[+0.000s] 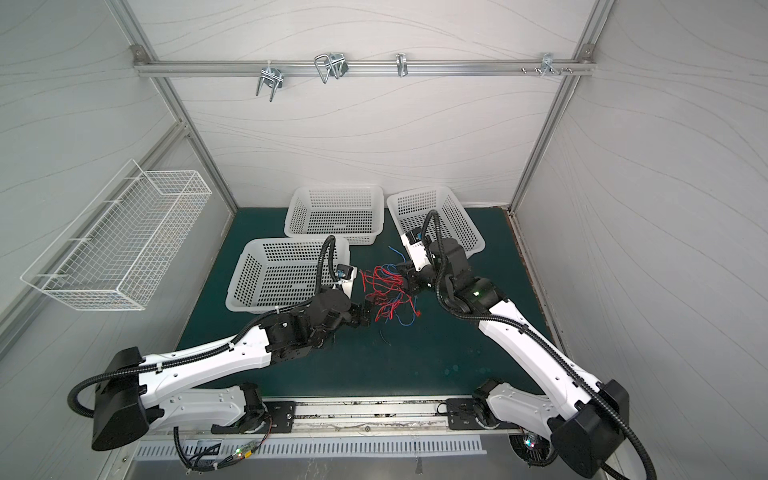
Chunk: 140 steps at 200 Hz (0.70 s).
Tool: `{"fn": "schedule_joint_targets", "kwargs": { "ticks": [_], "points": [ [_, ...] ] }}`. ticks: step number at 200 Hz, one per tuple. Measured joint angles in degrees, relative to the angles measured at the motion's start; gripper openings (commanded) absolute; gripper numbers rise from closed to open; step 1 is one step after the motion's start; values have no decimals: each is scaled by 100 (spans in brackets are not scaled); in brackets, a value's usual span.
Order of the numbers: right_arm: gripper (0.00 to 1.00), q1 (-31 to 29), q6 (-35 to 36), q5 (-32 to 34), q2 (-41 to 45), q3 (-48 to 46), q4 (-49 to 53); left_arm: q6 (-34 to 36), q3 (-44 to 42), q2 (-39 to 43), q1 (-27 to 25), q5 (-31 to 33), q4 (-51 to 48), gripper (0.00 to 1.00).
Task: Untangle the cables
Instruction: 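Grasp a blue wire with the left gripper while the right gripper grips the tangle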
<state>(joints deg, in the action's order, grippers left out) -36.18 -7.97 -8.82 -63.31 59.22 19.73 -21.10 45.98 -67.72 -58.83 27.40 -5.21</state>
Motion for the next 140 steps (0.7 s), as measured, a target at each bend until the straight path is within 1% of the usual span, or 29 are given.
{"fn": "schedule_joint_targets", "kwargs": {
  "ticks": [29,52,74,93,114,122,140],
  "points": [
    [0,0,-234,-92,-170,240,203,293,0,-81,0,-509,704,99],
    [0,0,-461,-138,-332,308,317,463,24,-317,0,-914,1185,99],
    [0,0,-678,-221,-424,313,367,564,243,-704,0,-1117,1329,97],
    [0,2,-879,-304,-428,313,365,625,507,-1058,0,-1167,1443,94],
    [0,0,-1064,-413,-426,308,354,645,675,-1331,0,-1167,1655,87],
    [0,0,-1119,-444,-424,308,352,645,695,-1397,0,-1167,1738,83],
    [0,0,-1220,-516,-424,308,348,636,761,-1537,2,-1174,1895,62]
  ]
}}
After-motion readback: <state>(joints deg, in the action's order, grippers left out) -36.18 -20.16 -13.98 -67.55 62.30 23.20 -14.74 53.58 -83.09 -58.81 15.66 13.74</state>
